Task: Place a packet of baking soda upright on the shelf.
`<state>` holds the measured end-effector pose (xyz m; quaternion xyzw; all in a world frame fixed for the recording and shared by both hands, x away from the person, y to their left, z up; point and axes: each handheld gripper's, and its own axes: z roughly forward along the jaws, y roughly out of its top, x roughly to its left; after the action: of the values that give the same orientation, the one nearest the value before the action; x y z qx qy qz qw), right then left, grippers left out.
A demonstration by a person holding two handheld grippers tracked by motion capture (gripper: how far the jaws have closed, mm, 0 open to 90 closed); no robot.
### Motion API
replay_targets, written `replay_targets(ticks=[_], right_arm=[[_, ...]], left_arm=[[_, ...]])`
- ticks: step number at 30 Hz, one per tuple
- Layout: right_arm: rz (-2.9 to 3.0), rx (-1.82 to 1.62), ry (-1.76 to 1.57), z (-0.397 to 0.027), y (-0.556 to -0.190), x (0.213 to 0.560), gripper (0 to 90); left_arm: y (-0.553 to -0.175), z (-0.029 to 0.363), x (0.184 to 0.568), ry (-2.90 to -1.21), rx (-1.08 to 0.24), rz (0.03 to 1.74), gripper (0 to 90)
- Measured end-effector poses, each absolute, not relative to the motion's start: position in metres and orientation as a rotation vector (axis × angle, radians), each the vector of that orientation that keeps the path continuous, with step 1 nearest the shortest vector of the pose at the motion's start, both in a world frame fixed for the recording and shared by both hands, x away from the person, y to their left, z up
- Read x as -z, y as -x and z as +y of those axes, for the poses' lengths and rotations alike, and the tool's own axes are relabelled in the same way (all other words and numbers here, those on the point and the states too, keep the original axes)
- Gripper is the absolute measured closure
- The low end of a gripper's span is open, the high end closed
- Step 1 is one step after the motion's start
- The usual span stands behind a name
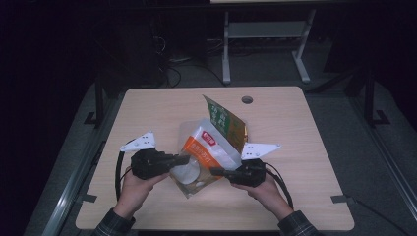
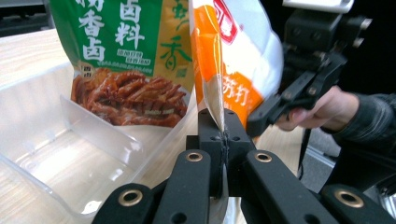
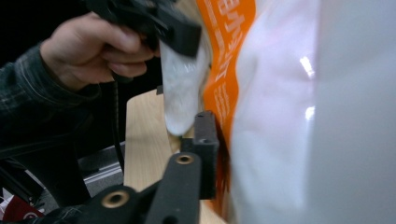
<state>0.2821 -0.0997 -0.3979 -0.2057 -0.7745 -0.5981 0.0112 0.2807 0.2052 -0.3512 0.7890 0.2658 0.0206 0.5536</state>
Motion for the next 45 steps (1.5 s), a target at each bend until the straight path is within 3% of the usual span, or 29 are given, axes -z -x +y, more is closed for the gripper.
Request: replay_targets(ticks=[3, 14, 21, 25, 27, 28, 33, 39, 45], right_arm=[[-2.452, 1.851, 0.604, -0.101, -0.282, 0.395, 89.1], [-2.504, 1.774, 0.568, -0.098, -0.281, 0.393, 90.0], [-2.557, 1.722, 0.522, -0.093, -0.278, 0.393, 90.0], [-2.56, 1.712, 0.516, -0.093, -0.277, 0.393, 90.0], [-2.561, 1.698, 0.503, -0.093, -0.276, 0.393, 90.0], [-2.561, 1.698, 0.503, -0.093, -0.276, 0.393, 90.0], [-2.568, 1.674, 0.512, -0.095, -0.273, 0.392, 90.0], [-2.573, 1.691, 0.53, -0.098, -0.272, 0.386, 90.0], [-2.583, 1.706, 0.566, -0.098, -0.275, 0.378, 90.0]], left_arm=[[-0.279, 0.203, 0.355, -1.91, -0.074, 0.618, 89.4], [-0.276, 0.207, 0.369, -1.977, -0.066, 0.601, 88.1], [-0.279, 0.21, 0.383, -2.008, -0.059, 0.639, 81.5], [-0.28, 0.211, 0.383, -2.007, -0.077, 0.65, 72.6], [-0.28, 0.212, 0.383, -2.012, -0.078, 0.662, 60.1], [-0.28, 0.213, 0.383, -2.019, -0.093, 0.66, 60.1], [-0.276, 0.22, 0.389, -2.043, -0.097, 0.672, 41.7], [-0.267, 0.232, 0.405, -2.119, -0.148, 0.706, 27.7], [-0.258, 0.236, 0.422, -2.207, -0.171, 0.736, 20.1]])
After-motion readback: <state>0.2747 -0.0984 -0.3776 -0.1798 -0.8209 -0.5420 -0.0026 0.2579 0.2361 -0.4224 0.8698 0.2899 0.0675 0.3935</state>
